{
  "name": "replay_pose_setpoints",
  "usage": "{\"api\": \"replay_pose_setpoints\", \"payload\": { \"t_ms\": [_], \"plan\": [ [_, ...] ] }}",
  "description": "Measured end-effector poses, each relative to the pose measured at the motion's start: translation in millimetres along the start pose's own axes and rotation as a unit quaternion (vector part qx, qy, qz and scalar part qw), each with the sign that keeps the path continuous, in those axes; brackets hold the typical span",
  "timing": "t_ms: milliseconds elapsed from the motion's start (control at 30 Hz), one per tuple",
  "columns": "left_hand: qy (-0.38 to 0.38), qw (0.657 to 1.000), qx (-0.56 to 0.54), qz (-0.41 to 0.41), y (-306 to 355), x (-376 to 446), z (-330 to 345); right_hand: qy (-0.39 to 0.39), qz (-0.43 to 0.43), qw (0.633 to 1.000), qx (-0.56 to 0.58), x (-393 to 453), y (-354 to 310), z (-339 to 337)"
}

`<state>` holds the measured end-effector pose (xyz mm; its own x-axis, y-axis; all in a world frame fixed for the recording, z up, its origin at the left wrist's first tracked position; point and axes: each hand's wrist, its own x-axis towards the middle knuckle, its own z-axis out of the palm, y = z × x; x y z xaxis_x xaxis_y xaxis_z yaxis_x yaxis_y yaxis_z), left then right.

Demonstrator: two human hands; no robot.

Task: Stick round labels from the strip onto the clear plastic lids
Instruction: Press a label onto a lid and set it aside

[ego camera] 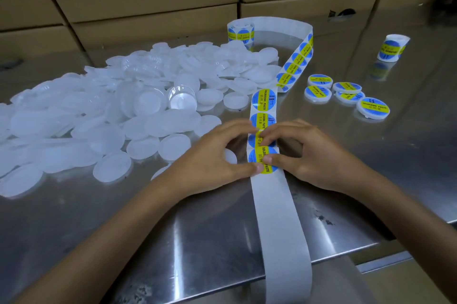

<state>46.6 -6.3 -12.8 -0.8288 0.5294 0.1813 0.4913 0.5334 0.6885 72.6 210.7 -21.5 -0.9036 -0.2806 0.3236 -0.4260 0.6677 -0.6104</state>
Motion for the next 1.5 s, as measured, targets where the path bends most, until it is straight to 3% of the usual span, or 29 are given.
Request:
{"api": "replay_pose_setpoints", "payload": {
  "t_ms": [67, 133, 233, 300, 467, 633, 833, 1033, 1167, 1267, 1333, 1500],
  "plan": [
    [0.077, 0.994, -0.057, -0.051, 4.0, 2.0, -1.2, 0.026, 0.010, 0.999, 0.027, 0.0, -2.0, 1.8],
    [0.102, 0.982, -0.122, -0.101, 6.8, 5.8, -6.5, 0.066, 0.008, 0.996, 0.066, 1.1, -6.6, 2.4],
    [0.000, 0.970, -0.219, -0.103, 7.7, 5.8, -14.5, 0.102, -0.020, 0.989, 0.105, 5.9, -15.4, 3.7],
    [-0.030, 0.964, -0.252, -0.083, 6.8, 4.0, -15.6, 0.119, -0.028, 0.985, 0.118, 8.3, -19.8, 5.0],
    [-0.019, 0.927, -0.362, -0.094, 2.0, 9.6, -18.1, 0.152, -0.058, 0.983, 0.081, 6.9, -25.3, 7.6],
    [-0.012, 0.911, -0.398, -0.105, 2.4, 13.2, -15.6, 0.181, -0.108, 0.977, 0.032, 6.7, -31.7, 4.0],
    [0.012, 0.948, -0.297, -0.112, 6.8, 8.4, -9.3, 0.147, -0.036, 0.967, 0.205, 1.5, -39.5, -1.3],
    [0.031, 0.975, -0.203, -0.085, 5.5, 8.5, -1.0, 0.144, 0.038, 0.901, 0.407, -1.8, -41.6, -16.8],
    [0.051, 0.996, -0.068, -0.012, 6.0, 7.2, -0.7, 0.086, 0.124, 0.870, 0.470, 2.2, -40.8, -18.1],
    [0.063, 0.996, -0.062, -0.020, 9.0, 6.1, -6.0, 0.043, 0.179, 0.871, 0.456, 6.3, -40.6, -8.4],
    [0.026, 0.997, -0.051, -0.045, 8.1, 1.9, -25.7, 0.030, 0.197, 0.876, 0.440, 9.1, -40.3, -4.2],
    [-0.214, 0.967, 0.095, -0.103, -4.6, -26.8, -73.4, 0.010, 0.220, 0.883, 0.414, 16.7, -37.2, -2.6]
  ]
}}
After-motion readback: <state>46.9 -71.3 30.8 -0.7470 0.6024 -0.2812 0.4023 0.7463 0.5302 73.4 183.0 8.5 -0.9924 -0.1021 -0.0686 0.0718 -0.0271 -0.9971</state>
